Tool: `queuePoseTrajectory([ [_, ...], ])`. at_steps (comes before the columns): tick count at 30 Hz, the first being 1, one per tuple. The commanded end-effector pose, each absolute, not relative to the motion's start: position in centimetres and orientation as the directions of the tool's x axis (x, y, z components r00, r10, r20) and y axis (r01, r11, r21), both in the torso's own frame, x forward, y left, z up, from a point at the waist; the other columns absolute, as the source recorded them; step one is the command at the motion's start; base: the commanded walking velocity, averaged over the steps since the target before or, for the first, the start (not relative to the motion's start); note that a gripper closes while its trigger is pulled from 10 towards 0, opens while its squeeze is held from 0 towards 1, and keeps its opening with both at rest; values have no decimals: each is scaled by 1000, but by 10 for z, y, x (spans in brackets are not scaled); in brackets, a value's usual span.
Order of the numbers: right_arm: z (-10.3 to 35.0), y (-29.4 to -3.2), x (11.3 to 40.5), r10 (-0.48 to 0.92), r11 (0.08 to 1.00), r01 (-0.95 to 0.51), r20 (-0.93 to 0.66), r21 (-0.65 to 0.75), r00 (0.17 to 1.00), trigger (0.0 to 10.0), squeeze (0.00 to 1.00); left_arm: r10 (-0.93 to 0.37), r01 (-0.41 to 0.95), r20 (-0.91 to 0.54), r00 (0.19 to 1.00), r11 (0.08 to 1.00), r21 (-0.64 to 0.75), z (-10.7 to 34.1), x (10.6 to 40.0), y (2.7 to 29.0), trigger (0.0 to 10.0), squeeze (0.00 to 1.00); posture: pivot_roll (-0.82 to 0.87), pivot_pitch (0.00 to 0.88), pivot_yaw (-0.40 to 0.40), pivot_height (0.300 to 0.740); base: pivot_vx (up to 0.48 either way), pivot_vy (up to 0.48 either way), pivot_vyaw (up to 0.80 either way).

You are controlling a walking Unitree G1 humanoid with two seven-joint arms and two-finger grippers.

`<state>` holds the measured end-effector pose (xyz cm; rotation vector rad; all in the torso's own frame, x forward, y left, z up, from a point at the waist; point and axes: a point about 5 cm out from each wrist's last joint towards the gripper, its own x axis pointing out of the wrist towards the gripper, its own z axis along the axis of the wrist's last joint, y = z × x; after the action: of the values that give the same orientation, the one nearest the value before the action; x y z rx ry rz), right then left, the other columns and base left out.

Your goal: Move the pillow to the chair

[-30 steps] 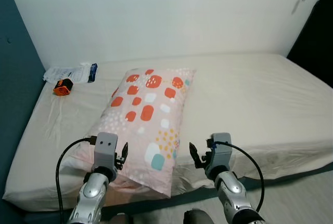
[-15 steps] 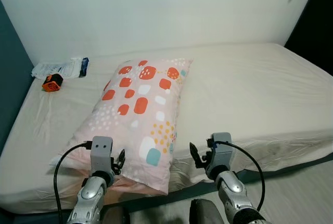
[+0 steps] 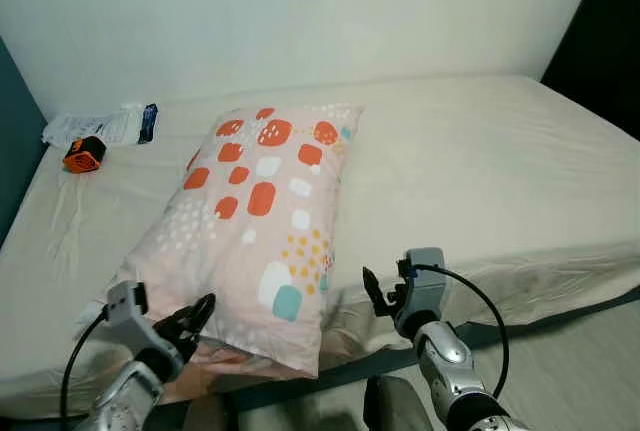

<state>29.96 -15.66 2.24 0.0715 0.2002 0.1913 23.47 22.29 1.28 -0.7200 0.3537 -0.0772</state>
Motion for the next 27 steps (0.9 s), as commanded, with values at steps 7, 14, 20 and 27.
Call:
queuePoseTrajectory([
  [7,22,-155,299,207,976,-189,-192,110,959,10000,0,-60,-201,-379,924,766,-611,1,212,259,10000,0,56,0,-55,566,0,0,0],
  [14,31,-155,309,206,976,-190,-172,105,963,10000,0,-45,-112,-240,970,793,-599,23,233,244,10000,0,71,0,-54,561,0,0,0],
  [20,45,-154,323,210,958,-179,-121,222,970,10000,0,-59,-41,-140,988,786,-617,45,247,238,10000,0,82,0,-52,561,0,0,0],
  [27,63,-141,338,334,876,-291,-48,385,941,10000,0,-92,104,51,994,770,-630,86,256,235,10000,0,146,0,-75,561,0,0,0],
])
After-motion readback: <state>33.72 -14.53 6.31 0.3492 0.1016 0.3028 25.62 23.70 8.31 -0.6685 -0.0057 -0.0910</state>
